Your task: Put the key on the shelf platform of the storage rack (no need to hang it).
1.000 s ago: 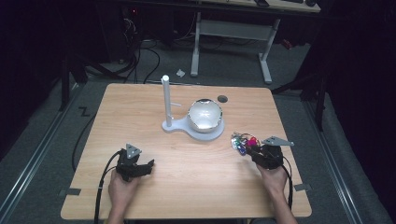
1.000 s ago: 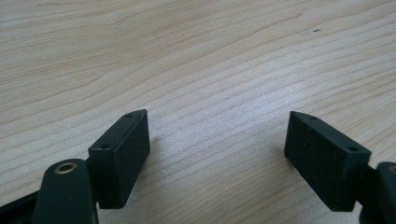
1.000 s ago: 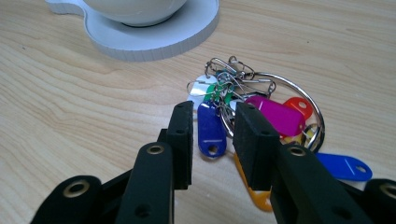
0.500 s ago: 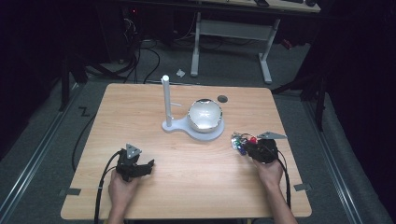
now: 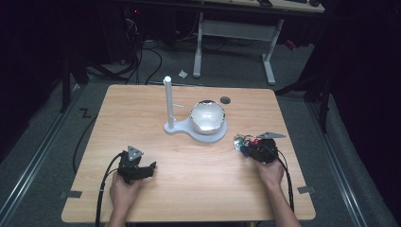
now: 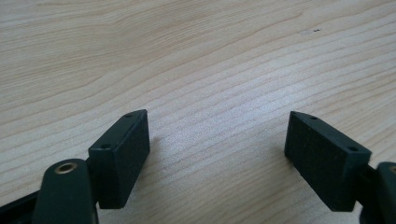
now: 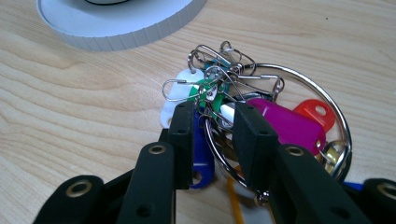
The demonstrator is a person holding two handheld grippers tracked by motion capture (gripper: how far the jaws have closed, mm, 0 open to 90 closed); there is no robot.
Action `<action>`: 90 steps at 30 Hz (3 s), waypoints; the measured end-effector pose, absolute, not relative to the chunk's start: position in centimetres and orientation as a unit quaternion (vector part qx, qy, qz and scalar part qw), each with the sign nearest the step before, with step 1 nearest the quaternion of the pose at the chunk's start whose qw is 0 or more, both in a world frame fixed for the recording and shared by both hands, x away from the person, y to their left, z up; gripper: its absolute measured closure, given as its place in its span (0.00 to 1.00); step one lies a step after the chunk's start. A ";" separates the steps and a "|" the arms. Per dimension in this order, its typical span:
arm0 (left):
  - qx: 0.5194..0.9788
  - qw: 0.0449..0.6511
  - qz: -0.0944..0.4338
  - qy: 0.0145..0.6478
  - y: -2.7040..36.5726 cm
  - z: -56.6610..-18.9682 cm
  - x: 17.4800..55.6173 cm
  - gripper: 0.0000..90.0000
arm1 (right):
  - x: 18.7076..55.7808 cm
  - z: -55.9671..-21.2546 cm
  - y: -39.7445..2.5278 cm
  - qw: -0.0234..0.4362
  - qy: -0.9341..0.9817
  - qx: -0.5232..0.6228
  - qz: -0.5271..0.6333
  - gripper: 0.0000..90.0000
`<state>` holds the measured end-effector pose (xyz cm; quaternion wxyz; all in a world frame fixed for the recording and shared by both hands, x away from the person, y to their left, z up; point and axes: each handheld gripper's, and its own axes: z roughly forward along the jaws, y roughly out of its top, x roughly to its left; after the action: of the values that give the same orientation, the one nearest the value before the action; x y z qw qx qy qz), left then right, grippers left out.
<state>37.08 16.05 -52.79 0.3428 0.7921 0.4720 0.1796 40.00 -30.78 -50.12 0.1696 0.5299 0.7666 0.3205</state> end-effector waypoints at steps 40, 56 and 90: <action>0.792 0.343 0.180 0.472 16.0 -52.8 37.1 0.25 | 39.6 -44.2 -31.6 0.228 0.769 0.473 0.364 0.98; 0.792 0.343 0.179 0.472 16.1 -52.8 37.1 0.25 | 39.4 -39.5 -31.6 0.239 0.765 0.446 0.399 0.98; 0.792 0.343 0.179 0.472 16.1 -52.8 37.1 0.25 | 40.9 -31.5 -29.9 0.243 0.772 0.387 0.441 0.98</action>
<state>37.09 16.08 -52.79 0.3432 0.7923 0.4718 0.1786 40.86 -29.86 -31.52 0.2433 0.3873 0.7722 0.4410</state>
